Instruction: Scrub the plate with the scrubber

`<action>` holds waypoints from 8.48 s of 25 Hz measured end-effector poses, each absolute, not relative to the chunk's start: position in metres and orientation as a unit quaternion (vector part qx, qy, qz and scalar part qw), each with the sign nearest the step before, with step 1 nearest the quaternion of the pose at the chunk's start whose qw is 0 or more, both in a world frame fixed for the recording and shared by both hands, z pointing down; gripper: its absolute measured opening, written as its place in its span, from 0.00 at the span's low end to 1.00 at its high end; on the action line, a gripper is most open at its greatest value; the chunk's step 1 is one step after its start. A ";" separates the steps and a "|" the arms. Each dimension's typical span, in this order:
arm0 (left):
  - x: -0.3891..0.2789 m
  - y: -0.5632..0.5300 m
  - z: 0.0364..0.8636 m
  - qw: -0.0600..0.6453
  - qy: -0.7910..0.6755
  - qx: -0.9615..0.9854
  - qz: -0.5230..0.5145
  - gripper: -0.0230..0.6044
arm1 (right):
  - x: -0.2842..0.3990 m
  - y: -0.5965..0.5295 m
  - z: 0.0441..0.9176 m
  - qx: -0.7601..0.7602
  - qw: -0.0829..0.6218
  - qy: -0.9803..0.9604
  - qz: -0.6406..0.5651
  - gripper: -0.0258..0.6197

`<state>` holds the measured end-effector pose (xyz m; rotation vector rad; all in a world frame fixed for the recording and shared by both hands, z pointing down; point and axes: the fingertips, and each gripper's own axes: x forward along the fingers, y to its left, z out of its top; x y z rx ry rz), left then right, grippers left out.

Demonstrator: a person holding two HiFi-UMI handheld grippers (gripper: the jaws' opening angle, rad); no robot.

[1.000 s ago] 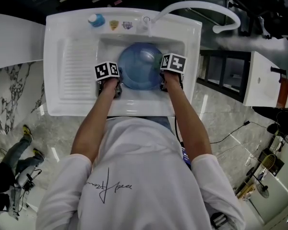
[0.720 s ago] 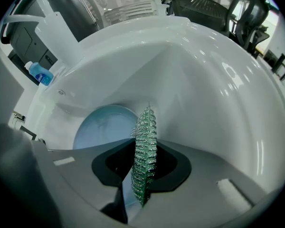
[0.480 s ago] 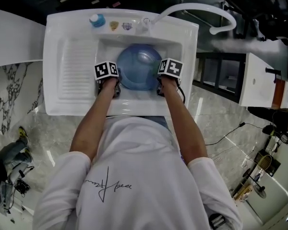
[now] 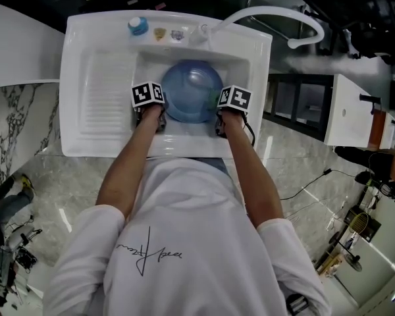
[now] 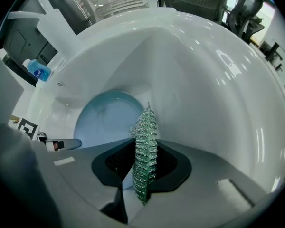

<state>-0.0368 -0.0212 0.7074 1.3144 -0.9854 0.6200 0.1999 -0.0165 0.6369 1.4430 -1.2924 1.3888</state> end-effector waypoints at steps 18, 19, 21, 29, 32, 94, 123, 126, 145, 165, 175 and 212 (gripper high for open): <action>-0.036 -0.021 0.708 0.637 -0.429 0.578 0.274 0.15 | 0.174 0.011 0.644 0.489 0.353 -0.521 0.604 0.13; -0.036 -0.020 0.707 0.637 -0.429 0.578 0.274 0.15 | 0.170 0.013 0.644 0.483 0.353 -0.524 0.606 0.13; -0.035 -0.020 0.707 0.638 -0.429 0.578 0.274 0.15 | 0.164 0.016 0.645 0.473 0.353 -0.528 0.610 0.13; -0.036 -0.021 0.707 0.638 -0.428 0.578 0.274 0.15 | 0.142 0.018 0.649 0.446 0.355 -0.537 0.622 0.13; -0.036 -0.021 0.707 0.638 -0.428 0.579 0.273 0.15 | 0.135 0.019 0.651 0.440 0.351 -0.539 0.627 0.13; -0.034 -0.021 0.707 0.640 -0.419 0.583 0.274 0.15 | 0.064 -0.036 0.636 0.378 0.201 -0.581 0.692 0.14; -0.034 -0.020 0.707 0.641 -0.415 0.584 0.274 0.15 | 0.043 -0.074 0.665 0.358 0.235 -0.614 0.663 0.14; -0.033 -0.020 0.707 0.642 -0.415 0.584 0.274 0.15 | 0.050 -0.075 0.668 0.363 0.245 -0.618 0.653 0.14; -0.031 -0.021 0.707 0.641 -0.411 0.588 0.273 0.15 | 0.068 -0.075 0.667 0.376 0.264 -0.620 0.636 0.14; -0.030 -0.020 0.708 0.643 -0.405 0.592 0.270 0.15 | 0.111 -0.081 0.661 0.431 0.283 -0.603 0.609 0.14; -0.031 -0.021 0.707 0.643 -0.405 0.592 0.268 0.15 | 0.139 -0.080 0.656 0.459 0.298 -0.589 0.595 0.14; -0.030 -0.021 0.707 0.642 -0.405 0.593 0.268 0.15 | 0.178 -0.072 0.603 0.527 0.276 -0.581 0.556 0.14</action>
